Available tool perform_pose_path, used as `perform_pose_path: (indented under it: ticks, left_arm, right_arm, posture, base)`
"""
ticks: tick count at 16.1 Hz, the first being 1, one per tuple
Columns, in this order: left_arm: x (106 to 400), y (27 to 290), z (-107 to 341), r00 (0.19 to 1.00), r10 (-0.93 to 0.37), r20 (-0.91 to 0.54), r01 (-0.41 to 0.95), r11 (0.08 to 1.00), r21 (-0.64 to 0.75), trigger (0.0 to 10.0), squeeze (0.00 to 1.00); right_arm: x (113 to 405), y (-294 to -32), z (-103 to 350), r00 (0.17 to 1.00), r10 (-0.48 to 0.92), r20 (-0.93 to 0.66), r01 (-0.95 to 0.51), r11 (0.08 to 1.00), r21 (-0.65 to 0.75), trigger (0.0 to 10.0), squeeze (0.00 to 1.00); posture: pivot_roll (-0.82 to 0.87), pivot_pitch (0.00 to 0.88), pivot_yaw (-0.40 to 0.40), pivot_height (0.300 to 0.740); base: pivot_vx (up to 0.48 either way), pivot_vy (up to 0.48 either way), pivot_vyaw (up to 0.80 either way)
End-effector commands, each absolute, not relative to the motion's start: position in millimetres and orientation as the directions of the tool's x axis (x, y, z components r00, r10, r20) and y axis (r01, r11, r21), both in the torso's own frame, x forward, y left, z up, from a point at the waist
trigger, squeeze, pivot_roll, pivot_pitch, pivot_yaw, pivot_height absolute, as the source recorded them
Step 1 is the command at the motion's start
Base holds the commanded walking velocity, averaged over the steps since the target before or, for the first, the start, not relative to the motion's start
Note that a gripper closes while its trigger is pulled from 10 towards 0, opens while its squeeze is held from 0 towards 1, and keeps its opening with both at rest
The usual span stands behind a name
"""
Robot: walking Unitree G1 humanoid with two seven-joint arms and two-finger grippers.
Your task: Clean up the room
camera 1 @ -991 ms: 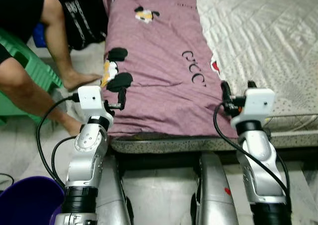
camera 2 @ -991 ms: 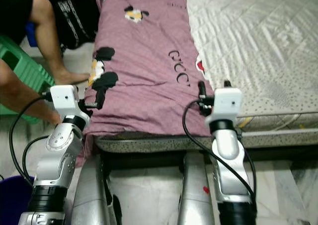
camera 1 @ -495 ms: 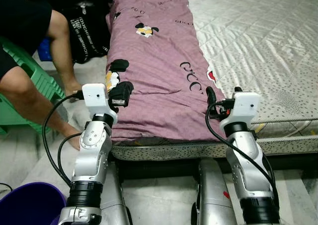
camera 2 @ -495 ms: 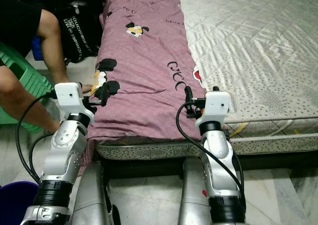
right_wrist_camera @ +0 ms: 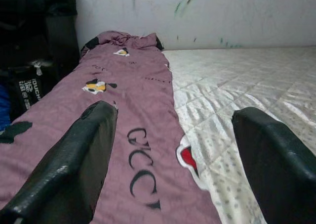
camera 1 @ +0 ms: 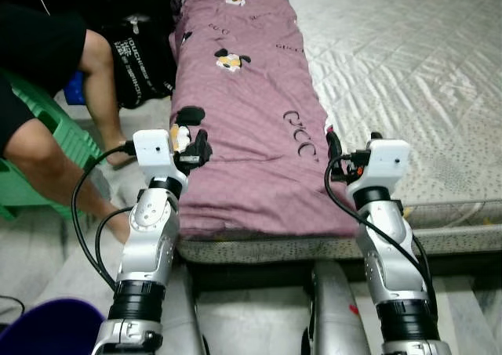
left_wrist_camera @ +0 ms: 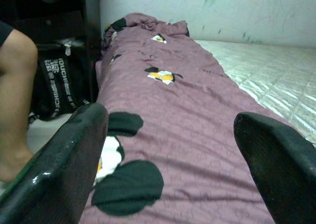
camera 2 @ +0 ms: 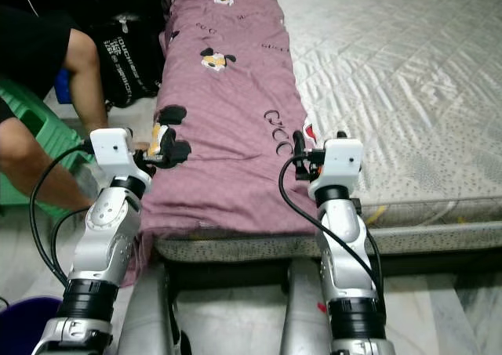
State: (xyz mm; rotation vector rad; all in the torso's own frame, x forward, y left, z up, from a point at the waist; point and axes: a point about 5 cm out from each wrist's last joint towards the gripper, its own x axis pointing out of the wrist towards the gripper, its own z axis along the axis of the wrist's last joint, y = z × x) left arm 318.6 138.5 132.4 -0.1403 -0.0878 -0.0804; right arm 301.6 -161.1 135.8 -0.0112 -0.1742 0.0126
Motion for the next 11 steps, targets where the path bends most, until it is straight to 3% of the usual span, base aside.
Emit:
perform_pose_path:
  ticks: [1, 11]
  left_arm:
    - [321.5, 140.4, 136.5, 0.992, -0.062, 0.108, 0.076, 0.989, -0.128, 10.0, 0.00]
    - [324.8, 141.4, 136.7, 0.992, -0.059, 0.114, 0.072, 0.991, -0.114, 10.0, 0.00]
  right_arm:
    - [304.1, -161.1, 140.6, 0.981, 0.014, 0.193, -0.012, 1.000, -0.009, 10.0, 0.00]
    - [302.8, -173.3, 135.9, 0.981, -0.045, 0.187, 0.050, 0.999, -0.023, 10.0, 0.00]
  posture:
    - [-0.07, 0.000, 0.059, 0.615]
    - [-0.07, 0.000, 0.066, 0.717]
  base:
    - [0.000, 0.000, 0.00]
    - [0.000, 0.000, 0.00]
